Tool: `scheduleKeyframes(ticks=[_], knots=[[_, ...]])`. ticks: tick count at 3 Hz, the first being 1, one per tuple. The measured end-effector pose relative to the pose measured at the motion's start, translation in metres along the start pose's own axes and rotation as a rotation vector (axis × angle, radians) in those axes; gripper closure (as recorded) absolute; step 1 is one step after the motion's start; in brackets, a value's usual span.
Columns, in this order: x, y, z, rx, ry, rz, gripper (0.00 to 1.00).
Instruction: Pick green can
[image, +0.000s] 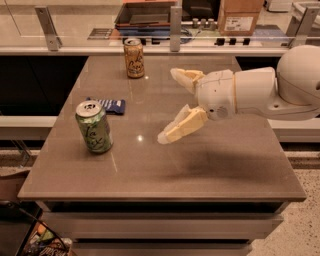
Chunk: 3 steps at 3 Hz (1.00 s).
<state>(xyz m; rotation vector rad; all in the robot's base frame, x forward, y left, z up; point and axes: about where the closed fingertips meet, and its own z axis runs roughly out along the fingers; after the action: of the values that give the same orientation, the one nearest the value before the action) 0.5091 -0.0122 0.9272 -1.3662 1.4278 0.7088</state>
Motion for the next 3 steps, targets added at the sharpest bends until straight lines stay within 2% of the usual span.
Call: scheduleKeyframes(ticks=[3], knots=[[0.002, 0.014, 0.044, -0.053, -0.056, 0.004, 0.00]])
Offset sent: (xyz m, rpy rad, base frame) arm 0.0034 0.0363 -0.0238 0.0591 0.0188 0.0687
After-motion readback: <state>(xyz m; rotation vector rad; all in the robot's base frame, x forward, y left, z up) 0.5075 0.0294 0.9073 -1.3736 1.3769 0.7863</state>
